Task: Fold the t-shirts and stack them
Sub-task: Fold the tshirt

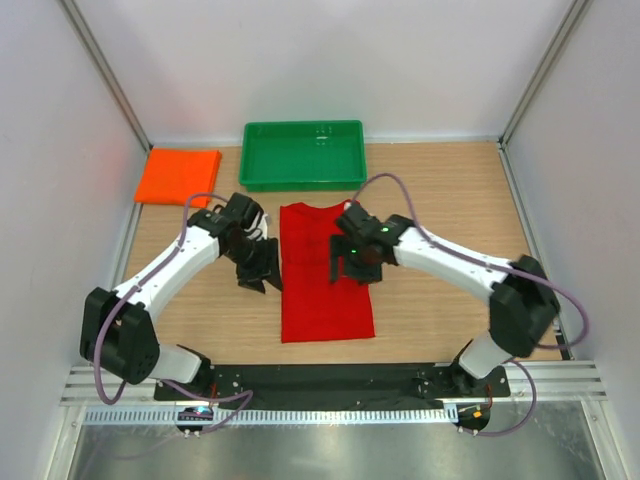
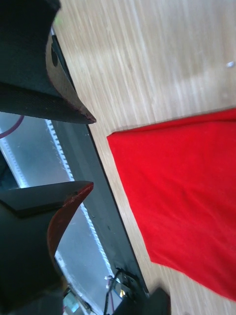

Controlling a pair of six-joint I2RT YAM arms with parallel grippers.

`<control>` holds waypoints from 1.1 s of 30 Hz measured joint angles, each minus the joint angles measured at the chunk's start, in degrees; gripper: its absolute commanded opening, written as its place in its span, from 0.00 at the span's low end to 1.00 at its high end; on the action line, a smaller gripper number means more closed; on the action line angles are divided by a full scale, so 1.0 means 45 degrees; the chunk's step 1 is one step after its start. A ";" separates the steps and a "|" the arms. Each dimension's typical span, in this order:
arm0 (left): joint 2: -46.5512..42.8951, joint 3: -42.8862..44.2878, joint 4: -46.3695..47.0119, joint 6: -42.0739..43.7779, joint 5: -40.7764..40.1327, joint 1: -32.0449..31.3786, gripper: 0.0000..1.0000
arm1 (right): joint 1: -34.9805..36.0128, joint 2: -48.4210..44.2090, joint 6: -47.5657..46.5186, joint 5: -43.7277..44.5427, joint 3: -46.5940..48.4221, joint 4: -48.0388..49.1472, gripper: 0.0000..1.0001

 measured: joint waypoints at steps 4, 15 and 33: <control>0.0068 -0.1375 0.0500 -0.0175 0.0631 0.0000 0.46 | -0.2234 -0.2895 -0.0821 -0.1540 -0.3157 0.0427 0.70; 0.1807 -0.1399 0.5382 -0.1933 0.3390 -0.0015 0.19 | -0.3837 -0.1977 -0.1549 -0.5960 -0.5187 0.4391 0.11; 0.6858 -0.0359 0.8864 -0.2948 0.3604 0.0612 0.09 | -0.6887 0.3521 -0.1307 -0.9267 -0.3327 0.8602 0.06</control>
